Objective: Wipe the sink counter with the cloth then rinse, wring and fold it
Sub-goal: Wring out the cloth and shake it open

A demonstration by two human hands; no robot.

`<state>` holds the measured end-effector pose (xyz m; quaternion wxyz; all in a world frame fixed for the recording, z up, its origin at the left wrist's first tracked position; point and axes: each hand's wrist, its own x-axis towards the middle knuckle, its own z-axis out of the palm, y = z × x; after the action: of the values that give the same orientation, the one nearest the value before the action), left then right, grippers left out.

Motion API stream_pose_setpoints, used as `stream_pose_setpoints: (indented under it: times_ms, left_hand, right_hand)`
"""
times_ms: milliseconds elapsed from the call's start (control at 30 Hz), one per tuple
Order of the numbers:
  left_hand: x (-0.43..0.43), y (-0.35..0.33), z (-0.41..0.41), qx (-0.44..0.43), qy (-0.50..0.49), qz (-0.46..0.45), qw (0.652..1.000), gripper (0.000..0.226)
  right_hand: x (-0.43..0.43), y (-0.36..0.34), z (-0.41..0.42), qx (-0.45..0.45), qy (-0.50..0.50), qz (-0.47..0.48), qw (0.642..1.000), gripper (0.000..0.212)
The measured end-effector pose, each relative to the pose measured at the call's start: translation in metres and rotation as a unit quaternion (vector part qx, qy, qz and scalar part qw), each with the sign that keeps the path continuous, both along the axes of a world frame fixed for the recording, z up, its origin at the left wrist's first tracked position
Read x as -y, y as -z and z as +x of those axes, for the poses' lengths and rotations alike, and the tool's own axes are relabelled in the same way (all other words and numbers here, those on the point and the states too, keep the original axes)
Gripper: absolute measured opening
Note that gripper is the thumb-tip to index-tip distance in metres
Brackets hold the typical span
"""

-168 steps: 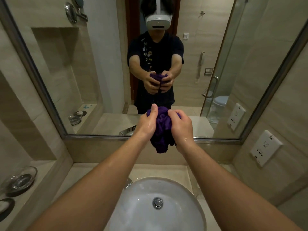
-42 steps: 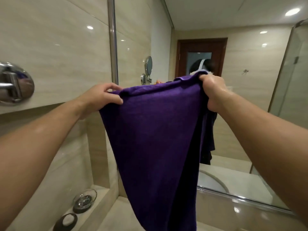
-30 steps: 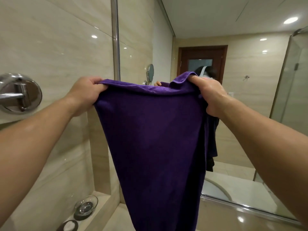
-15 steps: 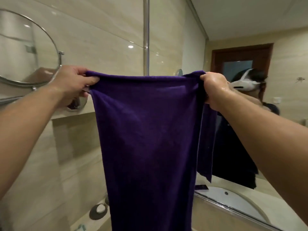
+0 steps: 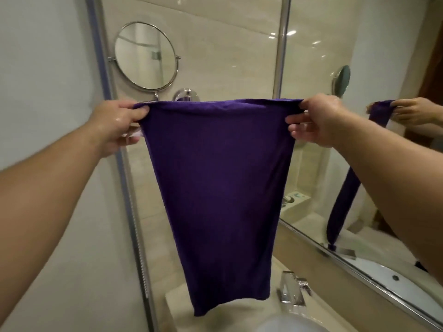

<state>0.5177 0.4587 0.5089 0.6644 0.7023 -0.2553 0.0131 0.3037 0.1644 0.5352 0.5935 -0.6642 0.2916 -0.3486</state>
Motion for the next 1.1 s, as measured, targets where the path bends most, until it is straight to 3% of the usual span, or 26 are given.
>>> stream_pose_setpoints:
  times_ms: [200,567,900,1100]
  left_hand:
    - [-0.032,0.008,-0.015,-0.055,0.012,-0.068,0.996,0.006]
    - [-0.067,0.031,-0.02,-0.06,0.033,-0.074,0.995,0.01]
    - [-0.045,0.043,0.0,-0.08,-0.052,-0.141,0.985,0.011]
    - [-0.038,0.022,-0.006,-0.055,-0.073,-0.161,0.983,0.013]
  right_hand:
    - [-0.024,0.011,0.0,0.041,-0.084,0.021,0.995,0.02]
    - [-0.045,0.046,0.017,0.069,-0.012,0.007,0.997,0.018]
    - [-0.025,0.05,0.066,0.064,-0.066,0.006,0.996,0.016]
    - [-0.006,0.035,0.081,0.052,-0.074,-0.02,0.996,0.03]
